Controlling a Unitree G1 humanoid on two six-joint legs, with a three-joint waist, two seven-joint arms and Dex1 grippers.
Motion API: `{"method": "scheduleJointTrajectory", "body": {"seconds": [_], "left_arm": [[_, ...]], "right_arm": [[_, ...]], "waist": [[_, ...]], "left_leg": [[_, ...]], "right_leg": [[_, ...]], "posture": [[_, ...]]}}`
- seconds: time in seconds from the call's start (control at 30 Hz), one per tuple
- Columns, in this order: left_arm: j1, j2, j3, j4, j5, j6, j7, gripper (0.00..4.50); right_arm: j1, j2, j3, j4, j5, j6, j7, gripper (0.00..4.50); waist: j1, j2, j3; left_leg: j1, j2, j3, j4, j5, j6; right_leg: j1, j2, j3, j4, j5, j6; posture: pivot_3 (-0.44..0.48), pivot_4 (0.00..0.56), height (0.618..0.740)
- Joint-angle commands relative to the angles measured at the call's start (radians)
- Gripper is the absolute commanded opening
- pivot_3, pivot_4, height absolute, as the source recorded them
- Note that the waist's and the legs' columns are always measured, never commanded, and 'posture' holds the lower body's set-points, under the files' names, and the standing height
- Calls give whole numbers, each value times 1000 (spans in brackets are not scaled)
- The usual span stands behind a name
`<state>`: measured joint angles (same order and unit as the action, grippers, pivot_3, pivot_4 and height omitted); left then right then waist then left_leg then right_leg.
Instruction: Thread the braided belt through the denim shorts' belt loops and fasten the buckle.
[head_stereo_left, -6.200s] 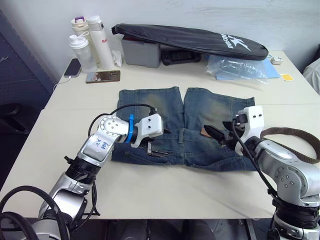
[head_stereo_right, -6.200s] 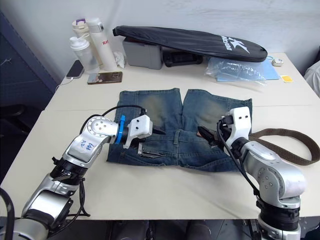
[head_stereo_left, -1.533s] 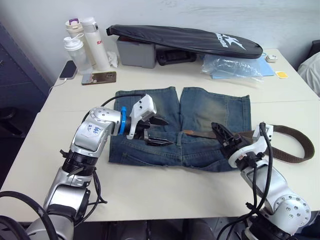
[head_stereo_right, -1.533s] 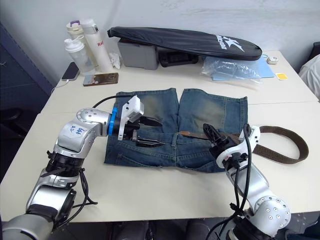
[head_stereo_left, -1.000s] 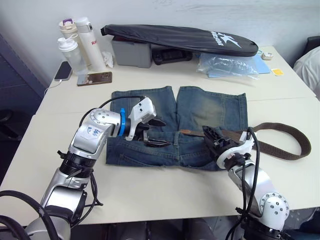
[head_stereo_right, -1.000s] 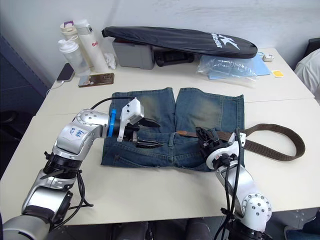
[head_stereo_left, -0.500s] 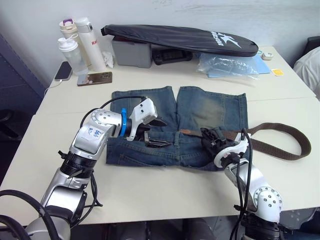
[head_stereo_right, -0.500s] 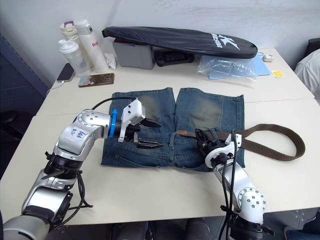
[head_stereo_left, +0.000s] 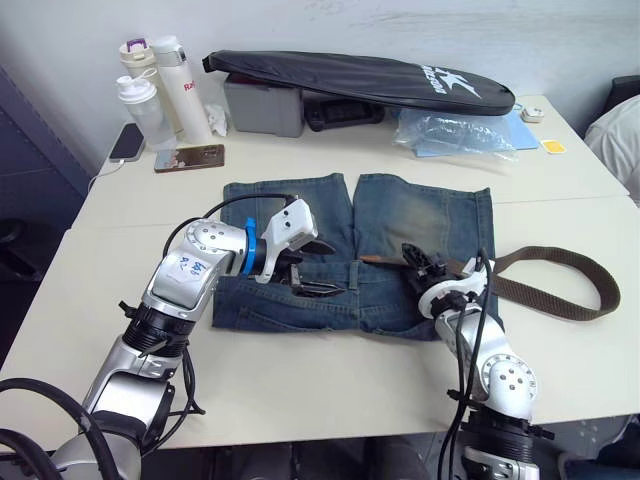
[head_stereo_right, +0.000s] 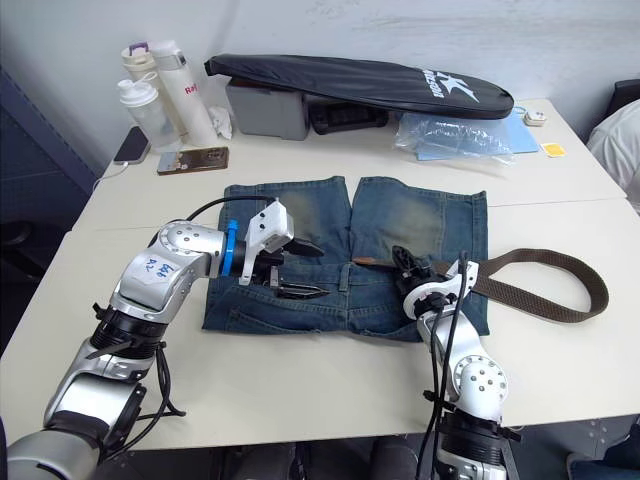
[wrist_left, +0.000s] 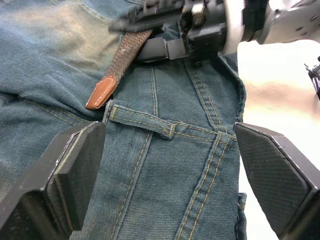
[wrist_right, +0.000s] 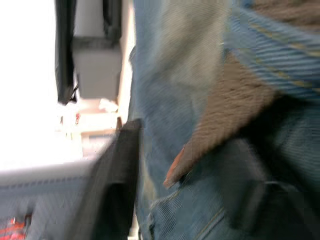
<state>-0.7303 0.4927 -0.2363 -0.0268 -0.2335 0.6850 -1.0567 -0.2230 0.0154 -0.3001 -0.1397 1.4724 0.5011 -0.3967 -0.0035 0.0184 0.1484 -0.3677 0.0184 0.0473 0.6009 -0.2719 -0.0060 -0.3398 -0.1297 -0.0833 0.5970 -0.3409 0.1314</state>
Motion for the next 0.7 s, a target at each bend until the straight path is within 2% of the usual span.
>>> {"method": "scheduleJointTrajectory", "body": {"seconds": [0.03,0.07,0.13,0.27,0.37,0.47,0.53,0.7], "left_arm": [[-5,14,9,-23,-9,-16,3,4500],[-5,14,10,-23,-9,-16,4,4500],[-7,14,10,-19,-9,-17,4,4500],[-2,23,9,-20,-3,-25,5,4500],[-1,27,9,-21,-5,-27,10,4500],[-1,30,8,-21,-8,-26,11,4500],[-13,34,12,-7,-5,-31,9,4500],[-27,54,16,14,-5,-53,-9,4500]], "right_arm": [[27,17,-22,-3,-10,-12,14,234],[35,21,-23,-17,1,-8,20,95],[48,24,-26,-40,32,5,33,95],[168,23,-6,-159,137,63,92,95],[248,-46,12,-192,82,103,222,95],[271,-112,28,-189,-17,102,308,95],[258,-121,36,-182,-32,95,334,95],[218,-109,73,-156,-87,103,366,95]], "waist": [[0,-4,-3],[0,-5,-4],[2,-5,-4],[2,-5,-4],[1,-5,-4],[1,-5,-4],[2,-5,-4],[2,-5,-4]], "left_leg": [[0,0,0,0,0,0],[0,0,0,0,0,0],[0,1,0,0,0,0],[-1,0,-1,-3,-1,1],[-1,0,-1,-6,-1,1],[0,-1,2,-5,-2,3],[0,-1,3,-4,-4,7],[0,0,3,-4,-4,6]], "right_leg": [[0,0,1,0,0,0],[0,0,2,0,0,0],[0,0,4,0,0,0],[0,0,7,-2,0,0],[-1,0,9,-4,0,0],[-1,0,7,-4,0,0],[-1,0,6,-4,0,0],[-1,1,6,-3,0,0]], "posture": [[0,150,740],[0,150,740],[0,150,740],[0,150,740],[0,150,740],[0,150,740],[0,150,740],[0,150,740]]}}
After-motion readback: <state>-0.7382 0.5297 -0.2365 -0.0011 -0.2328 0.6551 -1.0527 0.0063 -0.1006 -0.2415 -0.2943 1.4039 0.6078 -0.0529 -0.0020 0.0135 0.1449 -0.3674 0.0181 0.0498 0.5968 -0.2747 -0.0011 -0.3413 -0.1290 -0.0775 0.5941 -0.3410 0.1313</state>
